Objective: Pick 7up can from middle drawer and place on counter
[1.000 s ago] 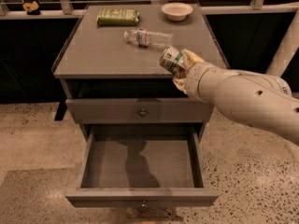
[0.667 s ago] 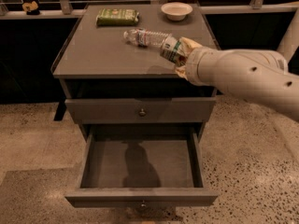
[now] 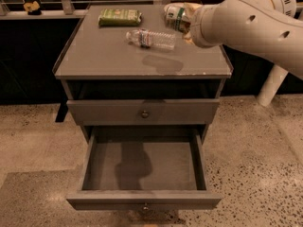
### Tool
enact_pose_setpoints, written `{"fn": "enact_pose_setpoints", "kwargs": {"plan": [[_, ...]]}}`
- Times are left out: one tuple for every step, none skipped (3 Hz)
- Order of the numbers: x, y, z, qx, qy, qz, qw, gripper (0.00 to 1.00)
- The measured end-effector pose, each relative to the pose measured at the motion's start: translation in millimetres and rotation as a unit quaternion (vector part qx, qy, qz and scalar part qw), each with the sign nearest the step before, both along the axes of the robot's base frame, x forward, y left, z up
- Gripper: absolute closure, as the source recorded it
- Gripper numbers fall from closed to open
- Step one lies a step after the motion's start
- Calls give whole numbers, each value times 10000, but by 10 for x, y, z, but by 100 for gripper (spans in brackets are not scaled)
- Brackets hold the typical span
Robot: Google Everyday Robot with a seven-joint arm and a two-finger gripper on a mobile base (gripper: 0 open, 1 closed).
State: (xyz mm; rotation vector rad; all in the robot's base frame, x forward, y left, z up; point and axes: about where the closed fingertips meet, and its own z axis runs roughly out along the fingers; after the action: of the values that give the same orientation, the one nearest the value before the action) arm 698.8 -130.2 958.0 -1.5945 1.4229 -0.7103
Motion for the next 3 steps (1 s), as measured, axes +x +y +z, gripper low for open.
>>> {"fn": "enact_pose_setpoints", "kwargs": {"plan": [[-1, -2, 1, 1, -1, -1, 10000, 100], [107, -31, 43, -289, 71, 80, 9995, 100], [467, -159, -47, -1174, 455, 267, 9917, 100]]}}
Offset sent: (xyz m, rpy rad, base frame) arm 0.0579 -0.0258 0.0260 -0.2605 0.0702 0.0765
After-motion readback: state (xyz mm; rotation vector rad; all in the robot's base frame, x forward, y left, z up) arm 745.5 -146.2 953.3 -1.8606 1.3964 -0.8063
